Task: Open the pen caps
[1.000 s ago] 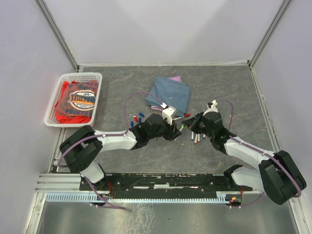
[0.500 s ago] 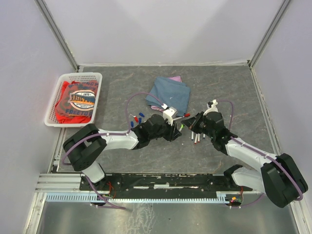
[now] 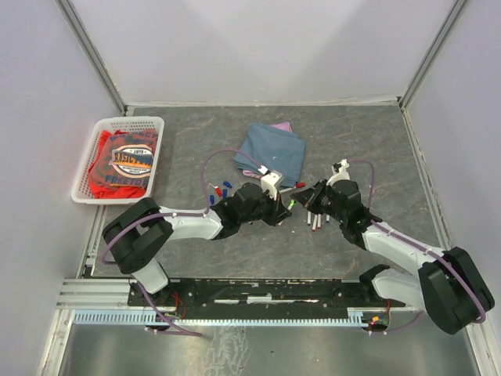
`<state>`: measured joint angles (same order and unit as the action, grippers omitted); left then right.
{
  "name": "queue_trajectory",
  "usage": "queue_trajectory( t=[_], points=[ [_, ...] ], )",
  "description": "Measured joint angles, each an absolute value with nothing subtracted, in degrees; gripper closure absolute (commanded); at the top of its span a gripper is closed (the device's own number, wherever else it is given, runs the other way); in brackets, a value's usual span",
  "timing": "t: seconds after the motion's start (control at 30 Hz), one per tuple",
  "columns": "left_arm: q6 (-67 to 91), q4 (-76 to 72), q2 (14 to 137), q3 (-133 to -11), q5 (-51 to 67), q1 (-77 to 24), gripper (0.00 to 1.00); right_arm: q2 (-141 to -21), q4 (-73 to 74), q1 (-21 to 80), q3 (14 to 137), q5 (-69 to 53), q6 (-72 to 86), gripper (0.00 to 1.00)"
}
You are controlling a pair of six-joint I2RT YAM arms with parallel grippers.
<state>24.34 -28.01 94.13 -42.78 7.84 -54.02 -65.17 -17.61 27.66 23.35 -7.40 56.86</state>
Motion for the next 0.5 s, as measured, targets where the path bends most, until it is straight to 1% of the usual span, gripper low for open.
queue_trajectory(
  t=[0.17, 0.4, 0.5],
  points=[
    [27.2, -32.0, 92.5, -39.6, 11.8, -52.0, 0.97, -63.4, -23.4, 27.6, 20.3, -9.6, 54.5, 0.99],
    [33.9, -42.4, 91.1, -35.3, 22.1, -47.5, 0.97, -63.3, -35.3, 26.0, 18.0, -16.3, 52.5, 0.99],
    [36.3, -46.0, 91.0, -33.6, 25.9, -45.6, 0.97, -63.1, -37.8, 25.3, 17.8, -17.6, 52.0, 0.99]
  ],
)
